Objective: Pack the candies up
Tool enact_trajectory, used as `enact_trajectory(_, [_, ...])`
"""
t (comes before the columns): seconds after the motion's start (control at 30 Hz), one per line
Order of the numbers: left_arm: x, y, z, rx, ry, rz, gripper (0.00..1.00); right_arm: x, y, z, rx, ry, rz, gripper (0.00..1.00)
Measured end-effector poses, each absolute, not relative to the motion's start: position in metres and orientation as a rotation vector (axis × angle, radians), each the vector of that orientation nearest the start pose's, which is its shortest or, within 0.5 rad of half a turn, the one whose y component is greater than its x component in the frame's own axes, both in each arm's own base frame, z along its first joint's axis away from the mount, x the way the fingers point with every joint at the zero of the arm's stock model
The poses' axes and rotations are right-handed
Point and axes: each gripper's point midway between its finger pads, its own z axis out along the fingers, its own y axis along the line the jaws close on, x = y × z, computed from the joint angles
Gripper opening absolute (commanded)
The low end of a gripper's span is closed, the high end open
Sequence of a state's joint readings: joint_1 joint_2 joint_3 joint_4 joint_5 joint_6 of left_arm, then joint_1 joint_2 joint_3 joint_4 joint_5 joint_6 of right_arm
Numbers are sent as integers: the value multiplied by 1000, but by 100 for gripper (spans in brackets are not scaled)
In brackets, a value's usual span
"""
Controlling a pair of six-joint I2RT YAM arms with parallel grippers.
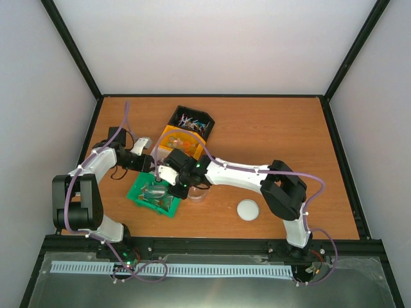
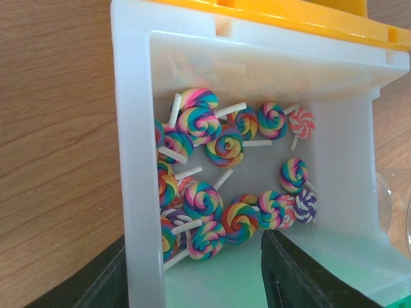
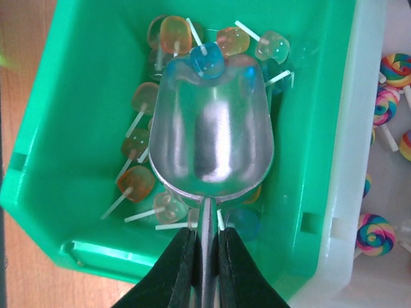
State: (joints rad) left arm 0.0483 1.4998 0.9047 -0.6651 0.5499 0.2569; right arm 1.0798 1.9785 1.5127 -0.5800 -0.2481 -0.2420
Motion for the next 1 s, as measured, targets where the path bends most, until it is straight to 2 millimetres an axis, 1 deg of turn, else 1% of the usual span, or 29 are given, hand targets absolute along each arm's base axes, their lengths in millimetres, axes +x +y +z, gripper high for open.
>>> enact_trajectory(0.17, [309, -75, 79, 396, 2648, -683, 52, 197, 460, 83, -1670, 2005, 647, 3])
enact_trajectory(0.3, [309, -76, 79, 399, 2647, -691, 52, 195, 464, 81, -1640, 1967, 692, 3])
enact_trajectory(0.53, [309, -77, 78, 400, 2650, -692, 52, 191, 466, 86, -1610, 1938, 748, 3])
enact_trajectory(0.83, [308, -77, 75, 401, 2658, -697, 55, 189, 458, 89, -1558, 1851, 807, 3])
enact_trajectory(1.0, [308, -77, 73, 398, 2668, -700, 57, 190, 454, 96, -1531, 1816, 839, 3])
